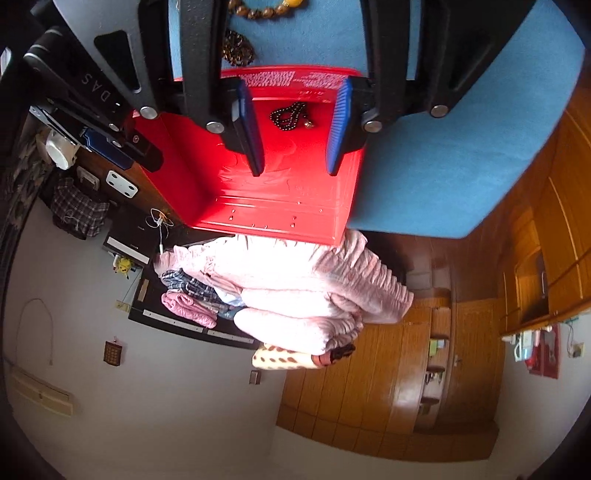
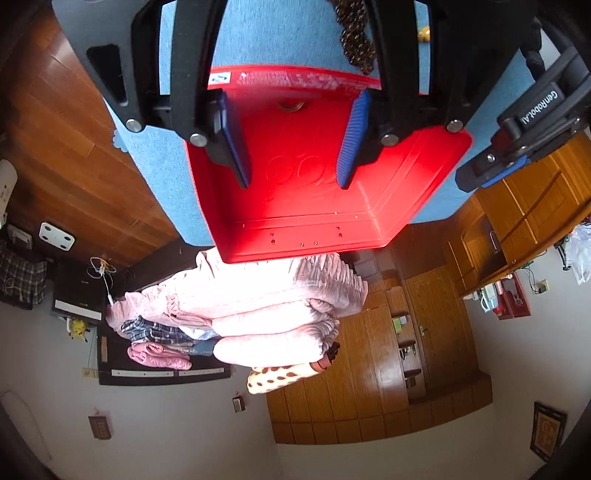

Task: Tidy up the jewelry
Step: 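Carry the ring and necklace into the red tin and open both tools, then grasp the silver ball-end bangle with the right tool while the left tool approaches the silver watch, then grasp the silver watch with the left tool while the right tool lifts the bangle, then lower the bangle and watch into the red tin and open both tools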

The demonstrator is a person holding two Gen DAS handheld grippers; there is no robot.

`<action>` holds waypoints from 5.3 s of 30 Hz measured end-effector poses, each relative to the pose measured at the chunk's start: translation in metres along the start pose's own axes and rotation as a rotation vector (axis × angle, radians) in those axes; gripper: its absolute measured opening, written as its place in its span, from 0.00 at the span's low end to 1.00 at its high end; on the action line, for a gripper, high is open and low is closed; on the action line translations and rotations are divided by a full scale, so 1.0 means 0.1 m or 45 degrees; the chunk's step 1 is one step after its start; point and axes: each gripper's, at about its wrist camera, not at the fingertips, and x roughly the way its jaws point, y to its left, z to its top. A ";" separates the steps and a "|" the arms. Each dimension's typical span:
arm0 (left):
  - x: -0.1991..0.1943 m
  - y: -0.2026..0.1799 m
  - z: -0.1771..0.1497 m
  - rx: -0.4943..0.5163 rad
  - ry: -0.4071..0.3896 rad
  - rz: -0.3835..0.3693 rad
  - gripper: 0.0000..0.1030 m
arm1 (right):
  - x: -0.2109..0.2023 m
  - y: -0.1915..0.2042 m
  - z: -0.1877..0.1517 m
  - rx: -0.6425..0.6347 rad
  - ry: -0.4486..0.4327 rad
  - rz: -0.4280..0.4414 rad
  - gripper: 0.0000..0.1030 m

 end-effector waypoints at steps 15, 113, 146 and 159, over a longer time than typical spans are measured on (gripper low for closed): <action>-1.17 0.33 -0.94 0.070 -0.008 0.074 0.68 | -1.33 0.41 -1.01 -0.015 -0.007 0.062 0.53; -1.19 0.45 -1.59 -0.065 0.098 0.047 0.31 | -1.55 0.39 -1.65 -0.054 -0.078 -0.116 0.45; -0.58 0.05 -0.04 -0.013 -0.150 -0.070 0.31 | -0.76 0.20 0.01 -0.114 -0.195 -0.038 0.45; 0.53 -0.12 0.11 0.041 0.053 -0.059 0.31 | 0.24 0.02 0.12 -0.072 -0.007 -0.069 0.45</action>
